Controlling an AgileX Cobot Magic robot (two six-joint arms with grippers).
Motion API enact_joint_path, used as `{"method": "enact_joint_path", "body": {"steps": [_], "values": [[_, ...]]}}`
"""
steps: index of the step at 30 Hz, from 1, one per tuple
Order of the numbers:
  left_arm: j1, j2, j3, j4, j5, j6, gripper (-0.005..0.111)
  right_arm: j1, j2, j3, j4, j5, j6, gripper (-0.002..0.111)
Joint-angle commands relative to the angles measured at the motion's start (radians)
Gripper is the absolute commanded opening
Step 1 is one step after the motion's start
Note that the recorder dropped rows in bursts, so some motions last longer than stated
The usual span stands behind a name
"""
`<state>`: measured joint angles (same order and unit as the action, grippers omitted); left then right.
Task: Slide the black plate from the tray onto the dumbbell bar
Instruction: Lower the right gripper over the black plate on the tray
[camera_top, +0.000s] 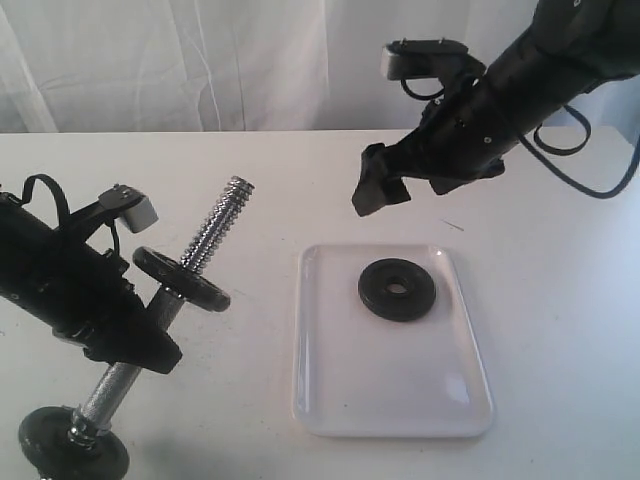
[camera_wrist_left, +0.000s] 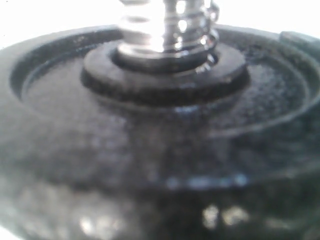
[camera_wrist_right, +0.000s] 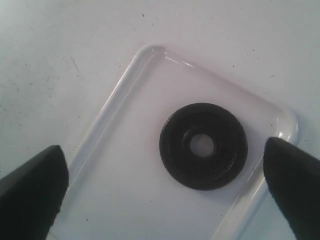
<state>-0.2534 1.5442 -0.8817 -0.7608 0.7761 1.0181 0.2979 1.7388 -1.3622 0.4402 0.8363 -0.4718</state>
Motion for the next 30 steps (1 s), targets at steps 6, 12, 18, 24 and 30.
{"method": "enact_joint_path", "body": {"steps": [6,12,18,24,30], "values": [[0.001,-0.05,-0.021,-0.151,0.085,-0.019,0.0,0.076,0.143,-0.003,-0.173,-0.016,0.043,0.105],[0.001,-0.05,-0.021,-0.151,0.081,-0.021,0.0,0.117,0.218,-0.022,-0.258,-0.055,0.113,0.105],[0.001,-0.05,-0.021,-0.151,0.081,-0.024,0.0,0.14,0.253,-0.049,-0.283,-0.082,0.12,0.105],[0.001,-0.05,-0.021,-0.151,0.079,-0.024,0.0,0.149,0.281,-0.057,-0.383,-0.076,0.172,0.105],[0.001,-0.05,-0.021,-0.151,0.07,-0.028,0.0,0.149,0.281,-0.057,-0.4,-0.074,0.193,0.105]]}}
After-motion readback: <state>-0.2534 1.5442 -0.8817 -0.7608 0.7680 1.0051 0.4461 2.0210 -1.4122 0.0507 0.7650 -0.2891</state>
